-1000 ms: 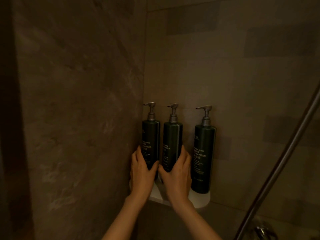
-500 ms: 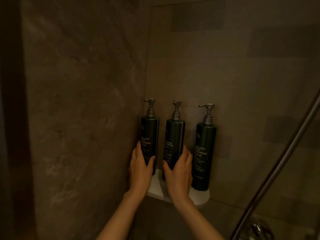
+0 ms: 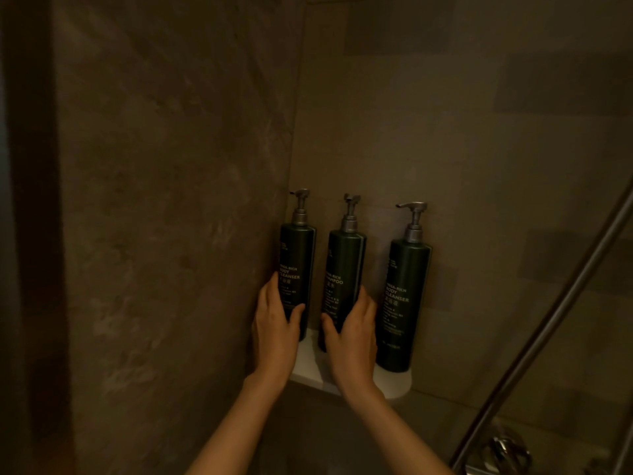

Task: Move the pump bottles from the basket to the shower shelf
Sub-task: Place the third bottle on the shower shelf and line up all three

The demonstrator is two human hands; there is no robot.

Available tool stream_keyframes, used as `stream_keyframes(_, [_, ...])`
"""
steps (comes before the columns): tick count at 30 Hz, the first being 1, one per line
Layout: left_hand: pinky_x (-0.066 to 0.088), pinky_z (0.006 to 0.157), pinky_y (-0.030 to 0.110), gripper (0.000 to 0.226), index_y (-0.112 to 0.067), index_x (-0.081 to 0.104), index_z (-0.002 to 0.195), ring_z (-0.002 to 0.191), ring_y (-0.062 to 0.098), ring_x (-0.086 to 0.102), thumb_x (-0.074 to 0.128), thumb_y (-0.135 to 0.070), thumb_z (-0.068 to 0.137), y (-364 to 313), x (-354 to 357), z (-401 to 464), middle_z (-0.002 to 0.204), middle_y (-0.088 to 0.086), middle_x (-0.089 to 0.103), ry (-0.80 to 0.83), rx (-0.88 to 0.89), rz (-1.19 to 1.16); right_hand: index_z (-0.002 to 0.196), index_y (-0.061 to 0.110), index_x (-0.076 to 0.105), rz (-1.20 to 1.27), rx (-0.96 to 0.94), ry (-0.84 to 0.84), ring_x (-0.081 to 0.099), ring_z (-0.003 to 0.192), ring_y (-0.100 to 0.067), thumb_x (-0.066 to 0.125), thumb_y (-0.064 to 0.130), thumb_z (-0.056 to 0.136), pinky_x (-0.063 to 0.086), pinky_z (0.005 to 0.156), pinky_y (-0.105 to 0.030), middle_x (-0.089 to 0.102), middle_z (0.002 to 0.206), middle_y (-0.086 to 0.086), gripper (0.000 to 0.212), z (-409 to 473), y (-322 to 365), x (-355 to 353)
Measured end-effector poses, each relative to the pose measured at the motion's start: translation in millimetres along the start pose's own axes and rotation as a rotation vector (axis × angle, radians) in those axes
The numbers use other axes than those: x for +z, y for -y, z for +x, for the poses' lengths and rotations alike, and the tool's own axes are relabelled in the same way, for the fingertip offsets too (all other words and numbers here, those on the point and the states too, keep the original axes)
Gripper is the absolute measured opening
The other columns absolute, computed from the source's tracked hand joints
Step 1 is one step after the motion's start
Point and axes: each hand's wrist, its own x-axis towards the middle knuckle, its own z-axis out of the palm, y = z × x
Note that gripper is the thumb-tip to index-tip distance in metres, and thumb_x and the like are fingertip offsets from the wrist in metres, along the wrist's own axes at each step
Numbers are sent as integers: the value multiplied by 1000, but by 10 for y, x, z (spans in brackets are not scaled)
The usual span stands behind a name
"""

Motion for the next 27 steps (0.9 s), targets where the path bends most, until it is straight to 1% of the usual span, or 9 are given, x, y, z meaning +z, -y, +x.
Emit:
stream_keyframes(6, [39,106,39,67,-13,31,144,126,20,46,63,-13,86,-7,-21,12,141,9,46,14,-13,6,148,8,15,5,-7,16,40,131,-22,58,25,91,41,105,-40,31,147,-10,74,-13,19,0])
stream_keyframes(11, [39,104,33,67,-14,31,144,124,19,47,64,-15,85,-25,-42,15,139,8,47,16,-44,-9,146,9,20,19,-1,-3,43,127,-22,61,27,89,44,102,-41,35,144,-9,73,-9,17,0])
stream_keyframes(14, [41,104,38,67,-13,32,143,124,20,47,65,-15,84,-28,-48,20,138,8,48,20,-50,3,145,9,24,30,7,-15,44,126,-22,64,26,87,45,101,-42,38,141,-9,73,-7,19,5])
stream_keyframes(18, [41,104,39,67,-13,33,142,124,20,47,65,-16,84,-24,-48,21,138,8,48,19,-51,8,144,10,26,47,18,-28,45,126,-22,65,26,86,45,100,-43,39,140,-8,72,-9,13,8])
stream_keyframes(22, [41,104,39,67,-12,32,142,124,21,47,65,-17,85,-40,-55,18,139,9,47,20,-53,12,144,10,25,43,22,-27,45,126,-22,65,26,86,45,101,-42,38,140,-9,73,-8,27,3])
stream_keyframes(25, [38,105,34,67,-11,31,143,126,21,45,64,-19,86,-68,-81,-3,142,10,44,11,-50,38,145,9,22,47,24,-13,42,129,-22,65,30,86,42,103,-41,36,142,-9,76,-25,57,-30])
stream_keyframes(27, [37,104,32,62,-11,31,143,126,21,45,60,-20,89,-105,-108,-58,142,9,42,-21,-22,51,146,10,21,44,-5,-23,38,131,-21,63,33,87,40,106,-39,35,145,-8,76,-61,80,-87])
